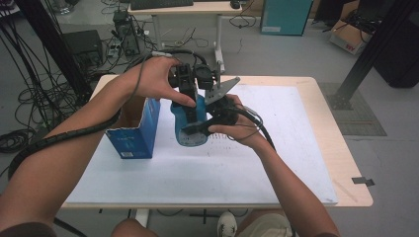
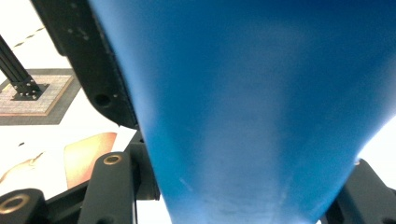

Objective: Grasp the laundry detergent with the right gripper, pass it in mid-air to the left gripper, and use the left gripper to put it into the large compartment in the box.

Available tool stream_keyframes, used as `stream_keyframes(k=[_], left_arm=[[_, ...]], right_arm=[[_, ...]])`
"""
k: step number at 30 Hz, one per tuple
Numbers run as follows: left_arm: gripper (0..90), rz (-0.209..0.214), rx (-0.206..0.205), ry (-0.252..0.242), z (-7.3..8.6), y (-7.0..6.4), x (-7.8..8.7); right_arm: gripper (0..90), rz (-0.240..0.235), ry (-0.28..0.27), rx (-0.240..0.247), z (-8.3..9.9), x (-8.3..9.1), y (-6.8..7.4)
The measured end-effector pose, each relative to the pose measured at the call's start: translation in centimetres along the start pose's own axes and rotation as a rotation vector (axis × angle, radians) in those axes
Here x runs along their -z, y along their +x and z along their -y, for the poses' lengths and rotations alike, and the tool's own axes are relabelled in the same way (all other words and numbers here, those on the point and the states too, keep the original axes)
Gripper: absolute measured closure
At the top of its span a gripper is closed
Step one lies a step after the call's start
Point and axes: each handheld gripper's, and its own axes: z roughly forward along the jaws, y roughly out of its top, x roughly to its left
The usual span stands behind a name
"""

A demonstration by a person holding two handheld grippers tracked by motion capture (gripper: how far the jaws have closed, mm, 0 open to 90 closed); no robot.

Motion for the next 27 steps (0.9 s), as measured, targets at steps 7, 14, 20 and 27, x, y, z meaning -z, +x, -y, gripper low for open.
stream_keyframes(k=[7, 14, 20, 27], left_arm=[[37.4, -0.010, 0.001, -0.004, -0.02, -0.04, -0.10], [37.6, -0.001, -0.005, -0.007, 0.07, 0.07, -0.15], [37.7, 0.017, -0.012, 0.010, 0.04, 0.16, -0.35], [37.7, 0.012, -0.010, 0.015, -0.02, 0.21, -0.54]], right_arm=[[43.1, -0.001, 0.000, 0.001, 0.03, -0.03, -0.07], [42.8, -0.003, -0.005, 0.001, 0.11, -0.17, -0.15], [42.4, -0.030, 0.004, -0.035, 0.14, -0.36, 0.05], [42.1, -0.028, 0.009, -0.030, 0.28, -0.51, -0.09]])
